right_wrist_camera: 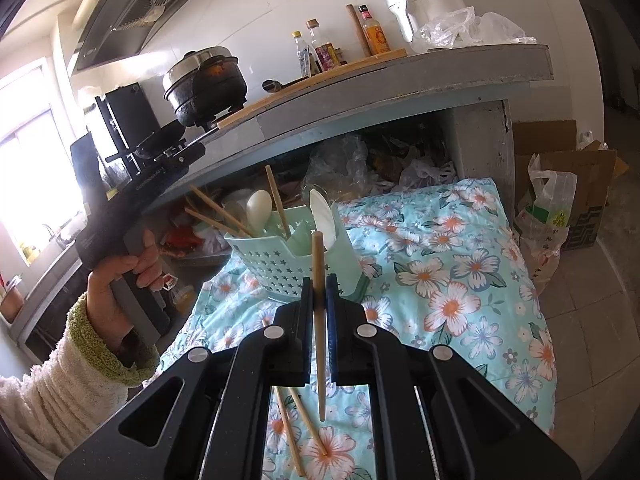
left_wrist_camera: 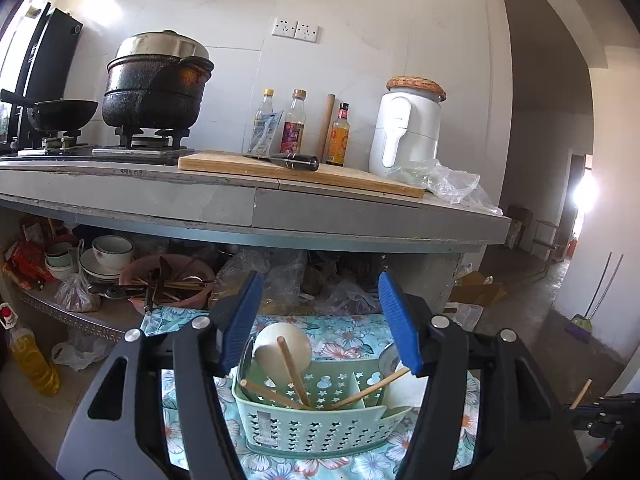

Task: Organize utensils
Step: 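Drop the chopstick into the caddy with the left gripper while the right gripper carries its chopstick, then lower the chopstick into the green caddy and open the right gripper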

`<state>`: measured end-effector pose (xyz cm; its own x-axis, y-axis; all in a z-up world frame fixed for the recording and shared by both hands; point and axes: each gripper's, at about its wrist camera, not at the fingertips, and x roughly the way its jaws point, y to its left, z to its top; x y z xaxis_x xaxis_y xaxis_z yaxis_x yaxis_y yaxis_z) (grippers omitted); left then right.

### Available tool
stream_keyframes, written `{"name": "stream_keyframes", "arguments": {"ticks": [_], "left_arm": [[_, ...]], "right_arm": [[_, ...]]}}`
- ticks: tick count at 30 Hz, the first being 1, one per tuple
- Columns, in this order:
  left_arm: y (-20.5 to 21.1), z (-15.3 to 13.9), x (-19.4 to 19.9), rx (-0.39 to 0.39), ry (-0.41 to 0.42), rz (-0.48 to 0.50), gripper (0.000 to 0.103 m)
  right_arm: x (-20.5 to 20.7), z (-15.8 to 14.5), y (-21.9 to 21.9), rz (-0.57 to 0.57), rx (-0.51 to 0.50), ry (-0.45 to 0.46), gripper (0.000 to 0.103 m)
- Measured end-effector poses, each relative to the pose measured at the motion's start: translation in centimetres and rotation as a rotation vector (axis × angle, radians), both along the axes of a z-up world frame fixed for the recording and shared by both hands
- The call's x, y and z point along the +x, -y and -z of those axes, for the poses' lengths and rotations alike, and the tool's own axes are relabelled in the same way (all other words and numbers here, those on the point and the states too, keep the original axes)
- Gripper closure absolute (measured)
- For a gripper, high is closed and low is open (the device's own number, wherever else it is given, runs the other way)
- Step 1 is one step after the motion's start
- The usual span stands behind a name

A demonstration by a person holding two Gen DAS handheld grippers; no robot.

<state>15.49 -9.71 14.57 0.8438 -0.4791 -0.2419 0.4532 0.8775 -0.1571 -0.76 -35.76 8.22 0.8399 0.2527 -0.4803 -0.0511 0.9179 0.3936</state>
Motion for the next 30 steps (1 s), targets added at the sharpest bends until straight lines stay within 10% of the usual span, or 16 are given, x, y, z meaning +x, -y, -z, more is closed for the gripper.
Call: {"name": "stream_keyframes", "arguments": {"ticks": [9, 15, 21, 30], "left_arm": [[-4.2, 1.7, -5.1, -0.01, -0.086, 0.005, 0.024], [-6.8, 7.8, -6.6, 0.01, -0.298, -0.041, 0.02], [-8.8, 13.7, -7.1, 0.075, -0.477, -0.138, 0.02], [-12.0, 16.3, -7.4, 0.161, -0.536, -0.255, 0.017]], "right_arm": [[0.2, -0.7, -0.8, -0.008, -0.02, 0.014, 0.096], [1.6, -2.2, -1.7, -0.031, -0.044, 0.039, 0.096], [3.8, -5.9, -3.7, -0.06, -0.106, 0.11, 0.096], [8.4, -12.0, -6.3, -0.077, -0.139, 0.231, 0.096]]}}
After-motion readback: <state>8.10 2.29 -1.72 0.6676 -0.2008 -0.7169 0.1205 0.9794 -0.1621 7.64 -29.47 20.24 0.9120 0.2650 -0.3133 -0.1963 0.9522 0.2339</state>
